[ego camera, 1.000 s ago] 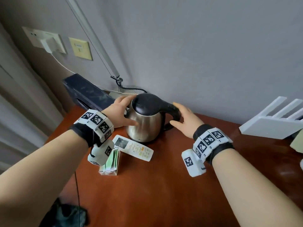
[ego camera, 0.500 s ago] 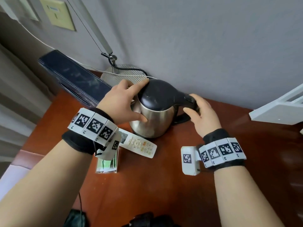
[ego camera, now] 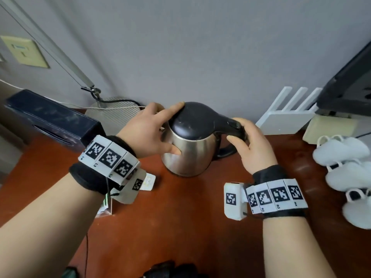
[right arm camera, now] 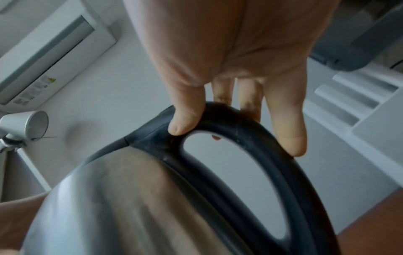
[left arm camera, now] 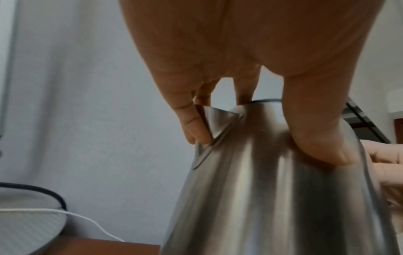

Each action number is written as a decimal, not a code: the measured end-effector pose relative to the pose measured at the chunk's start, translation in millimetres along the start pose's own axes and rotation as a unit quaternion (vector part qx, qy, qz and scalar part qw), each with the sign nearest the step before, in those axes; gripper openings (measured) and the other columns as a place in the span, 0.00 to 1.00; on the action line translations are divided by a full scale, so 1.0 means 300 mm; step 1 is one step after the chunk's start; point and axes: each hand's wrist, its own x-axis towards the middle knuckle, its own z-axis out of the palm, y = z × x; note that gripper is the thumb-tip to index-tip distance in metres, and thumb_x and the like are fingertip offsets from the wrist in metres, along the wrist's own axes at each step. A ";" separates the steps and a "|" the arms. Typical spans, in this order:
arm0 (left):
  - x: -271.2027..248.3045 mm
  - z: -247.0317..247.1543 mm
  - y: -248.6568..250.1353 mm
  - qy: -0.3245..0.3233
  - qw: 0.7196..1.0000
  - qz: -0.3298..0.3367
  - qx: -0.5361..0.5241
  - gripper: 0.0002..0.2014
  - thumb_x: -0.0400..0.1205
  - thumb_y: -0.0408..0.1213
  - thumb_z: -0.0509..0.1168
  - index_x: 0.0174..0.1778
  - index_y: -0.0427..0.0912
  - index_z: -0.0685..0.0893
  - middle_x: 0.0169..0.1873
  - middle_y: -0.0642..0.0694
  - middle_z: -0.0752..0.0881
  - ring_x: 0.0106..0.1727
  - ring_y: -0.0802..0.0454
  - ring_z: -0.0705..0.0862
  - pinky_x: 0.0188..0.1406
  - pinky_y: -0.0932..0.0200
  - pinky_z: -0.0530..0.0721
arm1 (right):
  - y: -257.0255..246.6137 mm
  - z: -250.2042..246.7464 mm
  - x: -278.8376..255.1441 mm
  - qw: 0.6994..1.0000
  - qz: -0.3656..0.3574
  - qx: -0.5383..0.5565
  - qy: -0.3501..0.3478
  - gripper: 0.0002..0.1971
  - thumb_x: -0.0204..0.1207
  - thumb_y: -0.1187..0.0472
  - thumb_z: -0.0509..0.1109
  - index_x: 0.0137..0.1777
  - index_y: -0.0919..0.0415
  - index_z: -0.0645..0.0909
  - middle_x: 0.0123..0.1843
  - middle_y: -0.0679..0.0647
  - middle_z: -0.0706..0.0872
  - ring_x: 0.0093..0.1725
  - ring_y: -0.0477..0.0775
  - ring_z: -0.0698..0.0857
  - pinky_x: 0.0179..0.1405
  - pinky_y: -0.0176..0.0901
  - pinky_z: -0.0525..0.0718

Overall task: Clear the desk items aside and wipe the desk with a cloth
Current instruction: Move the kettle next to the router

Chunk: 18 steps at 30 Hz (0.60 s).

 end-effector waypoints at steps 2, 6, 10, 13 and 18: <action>0.003 0.027 0.068 -0.009 1.000 0.004 0.003 0.58 0.49 0.71 0.61 0.79 0.63 0.51 0.56 0.44 0.72 0.53 0.45 0.78 0.63 0.47 0.79 | 0.024 -0.059 -0.040 1.000 0.007 -0.003 0.009 0.19 0.79 0.62 0.66 0.69 0.51 0.74 0.65 0.52 0.80 0.63 0.49 0.78 0.61 0.36 0.71; 0.015 0.091 0.185 -0.021 1.000 0.022 -0.005 0.58 0.49 0.70 0.62 0.79 0.63 0.51 0.56 0.46 0.70 0.53 0.45 0.79 0.63 0.45 0.79 | 0.076 -0.171 -0.103 0.999 0.025 -0.012 0.019 0.19 0.79 0.61 0.65 0.70 0.52 0.73 0.67 0.52 0.78 0.65 0.51 0.77 0.60 0.36 0.71; 0.035 0.160 0.295 -0.027 0.999 0.042 -0.007 0.57 0.49 0.69 0.62 0.75 0.64 0.43 0.56 0.47 0.70 0.53 0.45 0.79 0.62 0.46 0.79 | 0.148 -0.285 -0.161 0.999 0.041 -0.030 0.004 0.20 0.80 0.60 0.65 0.71 0.50 0.71 0.70 0.50 0.76 0.66 0.49 0.76 0.56 0.35 0.70; 0.057 0.227 0.371 -0.034 0.997 0.061 -0.014 0.58 0.50 0.69 0.63 0.75 0.61 0.43 0.53 0.49 0.69 0.50 0.48 0.77 0.61 0.48 0.80 | 0.220 -0.373 -0.194 0.999 0.032 -0.028 -0.007 0.19 0.79 0.60 0.66 0.70 0.50 0.72 0.67 0.49 0.77 0.62 0.45 0.76 0.57 0.37 0.72; 0.126 0.355 0.491 -0.044 0.997 0.055 -0.011 0.59 0.49 0.69 0.64 0.75 0.61 0.43 0.53 0.50 0.68 0.49 0.51 0.75 0.61 0.49 0.80 | 0.372 -0.516 -0.174 0.997 0.010 -0.052 -0.057 0.20 0.79 0.60 0.66 0.70 0.48 0.71 0.67 0.48 0.77 0.61 0.41 0.73 0.58 0.35 0.71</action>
